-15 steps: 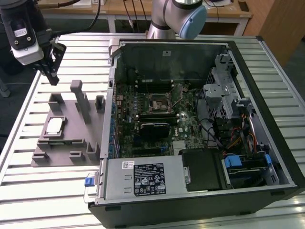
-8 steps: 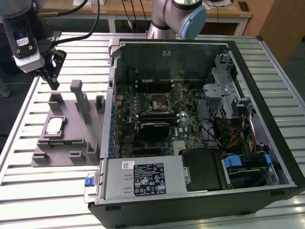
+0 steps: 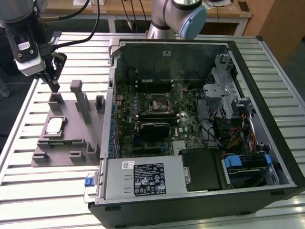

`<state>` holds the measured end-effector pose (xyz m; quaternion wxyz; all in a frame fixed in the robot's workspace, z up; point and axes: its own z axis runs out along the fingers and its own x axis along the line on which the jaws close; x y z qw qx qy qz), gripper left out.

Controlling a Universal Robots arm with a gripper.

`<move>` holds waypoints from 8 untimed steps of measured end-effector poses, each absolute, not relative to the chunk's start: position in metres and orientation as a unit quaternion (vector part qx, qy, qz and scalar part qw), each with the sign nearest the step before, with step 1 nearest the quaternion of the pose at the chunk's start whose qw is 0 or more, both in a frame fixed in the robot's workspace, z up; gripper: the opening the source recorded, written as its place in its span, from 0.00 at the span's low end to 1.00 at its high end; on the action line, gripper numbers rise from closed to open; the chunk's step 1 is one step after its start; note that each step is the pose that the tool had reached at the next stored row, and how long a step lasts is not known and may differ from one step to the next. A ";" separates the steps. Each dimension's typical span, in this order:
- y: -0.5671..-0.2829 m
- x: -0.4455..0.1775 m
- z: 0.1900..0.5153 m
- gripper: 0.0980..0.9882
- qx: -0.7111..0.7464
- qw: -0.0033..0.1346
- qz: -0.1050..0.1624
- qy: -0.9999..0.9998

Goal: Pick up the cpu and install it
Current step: 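Pick up the cpu and move it towards the insertion slot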

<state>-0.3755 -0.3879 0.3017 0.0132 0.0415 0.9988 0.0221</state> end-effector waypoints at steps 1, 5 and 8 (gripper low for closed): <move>-0.388 -0.376 0.302 0.01 0.042 0.013 0.022 0.999; -0.388 -0.376 0.300 0.01 0.041 0.013 0.022 0.999; -0.388 -0.376 0.297 0.01 0.041 0.013 0.022 0.999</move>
